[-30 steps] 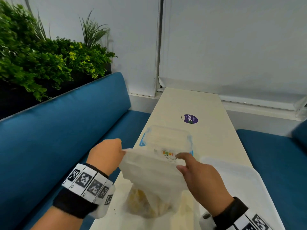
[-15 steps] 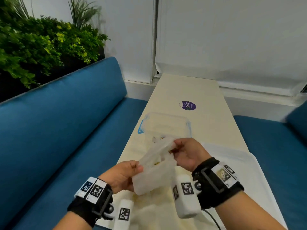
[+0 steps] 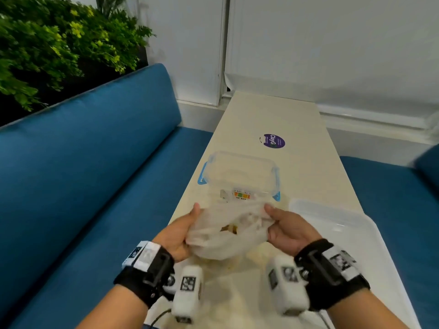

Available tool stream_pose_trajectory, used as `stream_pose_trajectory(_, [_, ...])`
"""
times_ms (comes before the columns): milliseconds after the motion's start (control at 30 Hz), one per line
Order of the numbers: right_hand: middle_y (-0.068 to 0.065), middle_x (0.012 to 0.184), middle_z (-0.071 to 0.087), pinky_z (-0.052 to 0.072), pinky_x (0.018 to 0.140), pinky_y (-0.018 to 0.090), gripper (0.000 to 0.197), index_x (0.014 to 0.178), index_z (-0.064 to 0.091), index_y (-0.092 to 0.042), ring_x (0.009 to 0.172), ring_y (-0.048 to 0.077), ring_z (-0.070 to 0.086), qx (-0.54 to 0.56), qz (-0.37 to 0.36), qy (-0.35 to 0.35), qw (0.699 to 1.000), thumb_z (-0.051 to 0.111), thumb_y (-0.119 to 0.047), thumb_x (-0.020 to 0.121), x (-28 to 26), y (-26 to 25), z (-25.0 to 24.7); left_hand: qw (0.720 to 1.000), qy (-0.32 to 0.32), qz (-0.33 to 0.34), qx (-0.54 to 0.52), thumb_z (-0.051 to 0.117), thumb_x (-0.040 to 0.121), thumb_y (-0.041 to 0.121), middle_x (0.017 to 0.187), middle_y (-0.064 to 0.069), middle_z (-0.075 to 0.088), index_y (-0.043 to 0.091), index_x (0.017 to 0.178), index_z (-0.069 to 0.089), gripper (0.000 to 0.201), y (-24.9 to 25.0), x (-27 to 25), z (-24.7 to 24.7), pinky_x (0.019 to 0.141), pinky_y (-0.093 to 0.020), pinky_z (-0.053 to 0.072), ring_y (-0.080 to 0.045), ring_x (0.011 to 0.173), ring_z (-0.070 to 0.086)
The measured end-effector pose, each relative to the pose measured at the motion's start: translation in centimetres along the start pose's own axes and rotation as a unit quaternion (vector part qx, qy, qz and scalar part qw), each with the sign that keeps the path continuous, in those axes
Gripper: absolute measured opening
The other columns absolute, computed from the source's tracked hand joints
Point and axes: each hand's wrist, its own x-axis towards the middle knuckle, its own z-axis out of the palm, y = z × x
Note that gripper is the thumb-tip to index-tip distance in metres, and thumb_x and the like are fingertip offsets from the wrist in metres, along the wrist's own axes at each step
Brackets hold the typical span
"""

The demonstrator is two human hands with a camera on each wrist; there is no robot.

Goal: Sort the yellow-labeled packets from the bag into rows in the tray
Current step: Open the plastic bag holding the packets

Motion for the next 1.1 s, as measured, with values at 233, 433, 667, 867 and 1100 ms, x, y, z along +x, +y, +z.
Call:
stream_pose_trajectory(233, [0.011,0.103,0.067,0.056,0.062,0.030,0.035,0.123,0.053,-0.014,0.084,0.025,0.064,-0.130,-0.035,0.020,0.991,0.056,-0.010,0.088,0.0,0.3,1.2,0.971,0.158,0.059,0.171,0.049,0.095,0.025,0.083,-0.008,0.059,0.009,0.083,0.057,0.022,-1.3,1.9,-2.4,0.053,-0.025,0.049,-0.018,0.061,0.059])
stream_pose_trajectory(433, [0.005,0.097,0.057,0.042,0.076,0.024,0.020,0.094,0.064,-0.005,0.088,0.018,0.054,-0.579,-0.188,0.109,0.786,0.054,-0.022,0.093,1.1,3.5,0.1,0.983,0.077,0.015,-0.164,0.040,0.097,0.024,0.088,-0.018,0.072,0.000,0.102,0.065,0.036,-0.1,1.3,-0.5,0.060,-0.043,0.058,-0.029,0.072,0.072])
stream_pose_trajectory(667, [0.009,0.120,0.065,0.053,0.082,0.048,0.040,0.123,0.055,-0.005,0.121,0.029,0.055,0.149,0.081,0.038,0.985,0.037,-0.033,0.101,1.9,0.6,0.4,0.979,0.042,0.063,0.187,0.087,0.056,0.012,0.104,-0.006,0.063,0.025,0.119,0.049,0.074,-1.7,1.1,-2.1,0.058,-0.027,0.054,-0.016,0.078,0.068])
stream_pose_trajectory(867, [0.003,0.118,0.058,0.049,0.094,0.036,0.061,0.129,0.045,-0.021,0.110,0.027,0.058,-0.322,-0.143,0.029,0.935,0.077,-0.023,0.076,1.2,2.5,0.1,0.918,0.248,0.157,0.265,0.040,0.100,0.021,0.077,0.000,0.059,0.017,0.078,0.059,0.029,-1.5,2.3,-1.4,0.065,-0.026,0.046,-0.020,0.076,0.053])
stream_pose_trajectory(1100, [0.007,0.097,0.058,0.046,0.086,0.030,0.023,0.087,0.064,-0.006,0.090,0.024,0.057,-0.557,-0.171,0.158,0.798,0.047,-0.019,0.097,1.9,5.6,-0.4,0.975,0.149,-0.029,-0.163,0.048,0.094,0.023,0.068,-0.021,0.069,0.004,0.089,0.059,0.023,0.1,1.9,-0.4,0.068,-0.048,0.050,-0.032,0.074,0.063])
